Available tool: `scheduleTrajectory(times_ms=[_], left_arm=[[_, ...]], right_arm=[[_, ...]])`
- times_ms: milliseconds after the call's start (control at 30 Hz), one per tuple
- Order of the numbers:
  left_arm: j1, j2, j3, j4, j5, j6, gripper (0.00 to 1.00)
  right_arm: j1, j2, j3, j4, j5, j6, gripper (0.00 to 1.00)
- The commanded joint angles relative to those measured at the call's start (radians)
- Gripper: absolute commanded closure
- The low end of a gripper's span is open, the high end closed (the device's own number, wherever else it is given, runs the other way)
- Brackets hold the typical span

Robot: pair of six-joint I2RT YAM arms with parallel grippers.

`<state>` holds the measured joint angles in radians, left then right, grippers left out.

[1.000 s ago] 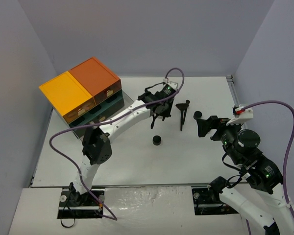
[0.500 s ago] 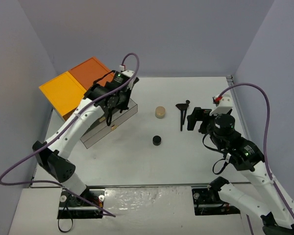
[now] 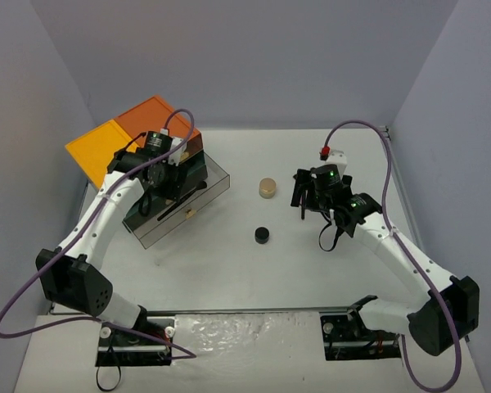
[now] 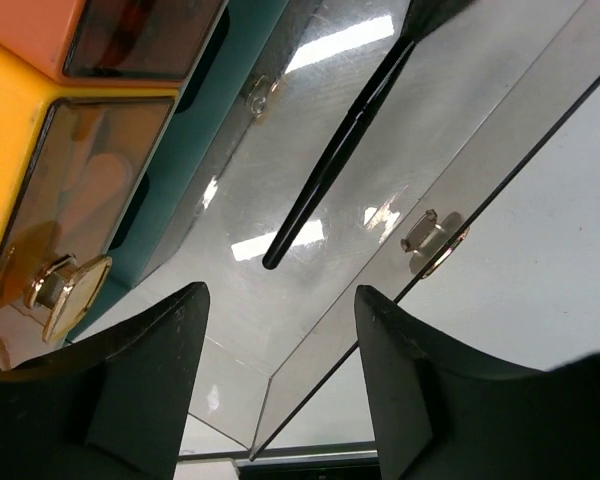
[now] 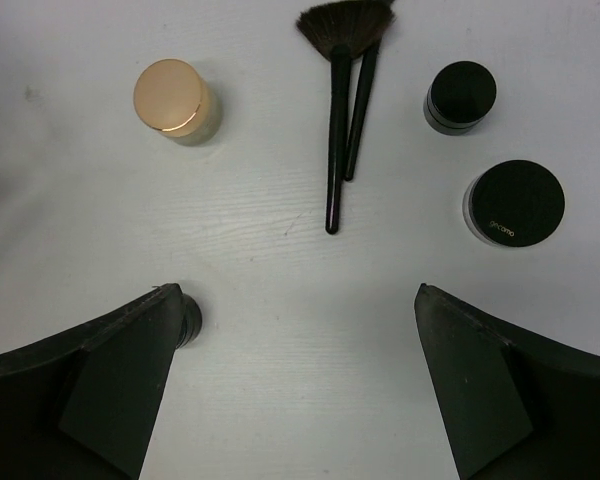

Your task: Organize the makeup

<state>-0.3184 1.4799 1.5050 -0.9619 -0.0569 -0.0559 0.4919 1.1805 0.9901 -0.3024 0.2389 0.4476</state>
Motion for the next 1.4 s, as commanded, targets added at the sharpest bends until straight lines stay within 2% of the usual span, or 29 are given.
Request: scheduleTrajectory(times_ms=[0, 167, 367, 533, 1000, 1167, 1267, 1367], left_arm=[[0.002, -0.055, 0.061, 0.053, 0.024, -0.005, 0.32], [0.001, -0.088, 0.093, 0.069, 0.115, -0.114, 0.29], [0.001, -0.188, 0.046, 0.127, 0.122, -0.210, 0.27], [-0.014, -0.242, -0.007, 0.147, 0.135, -0.220, 0.26], [-0.028, -0.276, -0.065, 0.127, 0.124, -0.253, 0.26], [-0.028, -0.268, -0.053, 0.111, 0.120, -0.240, 0.26], [-0.028, -0.270, -0.052, 0.109, 0.130, -0.244, 0.26], [-0.028, -0.279, -0.051, 0.103, 0.129, -0.248, 0.26]], right_arm=[[-0.054, 0.068, 0.011, 0.080, -0.016, 0.054, 0.04], [-0.090, 0.184, 0.022, 0.132, -0.044, 0.057, 0.09], [-0.095, 0.355, 0.032, 0.189, -0.036, 0.085, 0.21], [-0.095, 0.453, 0.029, 0.237, -0.060, 0.110, 0.32], [-0.094, 0.681, 0.031, 0.358, -0.075, 0.112, 0.52], [-0.095, 0.691, 0.017, 0.364, -0.047, 0.115, 0.69], [-0.094, 0.672, 0.008, 0.366, -0.029, 0.115, 0.90], [-0.086, 0.633, 0.000, 0.371, -0.024, 0.115, 0.99]])
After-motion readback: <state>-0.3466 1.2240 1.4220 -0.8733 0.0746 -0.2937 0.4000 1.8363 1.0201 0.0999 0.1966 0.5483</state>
